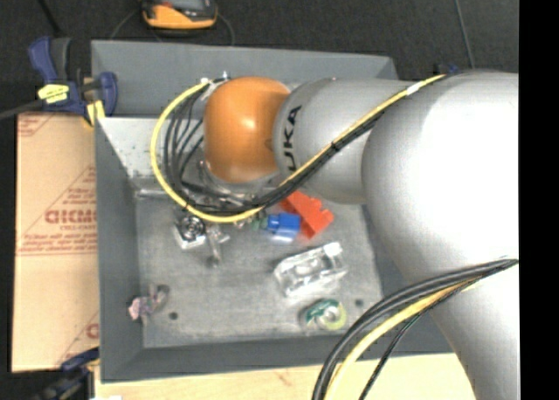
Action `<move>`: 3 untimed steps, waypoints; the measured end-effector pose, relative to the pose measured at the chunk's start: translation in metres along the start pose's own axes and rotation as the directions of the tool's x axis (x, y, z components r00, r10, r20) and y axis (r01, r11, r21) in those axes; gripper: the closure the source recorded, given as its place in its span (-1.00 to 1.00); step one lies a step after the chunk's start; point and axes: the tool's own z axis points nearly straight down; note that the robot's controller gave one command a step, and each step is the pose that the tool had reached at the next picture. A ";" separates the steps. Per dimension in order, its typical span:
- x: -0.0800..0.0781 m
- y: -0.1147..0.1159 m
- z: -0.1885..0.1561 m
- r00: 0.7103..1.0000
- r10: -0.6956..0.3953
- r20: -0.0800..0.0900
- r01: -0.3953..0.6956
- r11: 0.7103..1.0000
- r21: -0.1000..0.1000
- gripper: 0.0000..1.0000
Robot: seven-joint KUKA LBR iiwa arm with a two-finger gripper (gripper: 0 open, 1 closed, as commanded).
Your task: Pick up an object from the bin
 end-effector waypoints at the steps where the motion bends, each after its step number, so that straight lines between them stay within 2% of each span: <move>1: 0.000 0.000 0.000 1.000 0.005 0.001 -0.005 1.000 -0.003 1.00; 2: 0.026 0.007 -0.119 1.000 0.000 0.007 0.000 1.000 0.004 1.00; 3: 0.034 -0.007 -0.187 0.986 -0.166 0.005 0.166 0.986 0.004 1.00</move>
Offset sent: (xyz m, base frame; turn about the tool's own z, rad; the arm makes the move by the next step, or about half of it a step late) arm 0.0000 0.0000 0.0000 0.0000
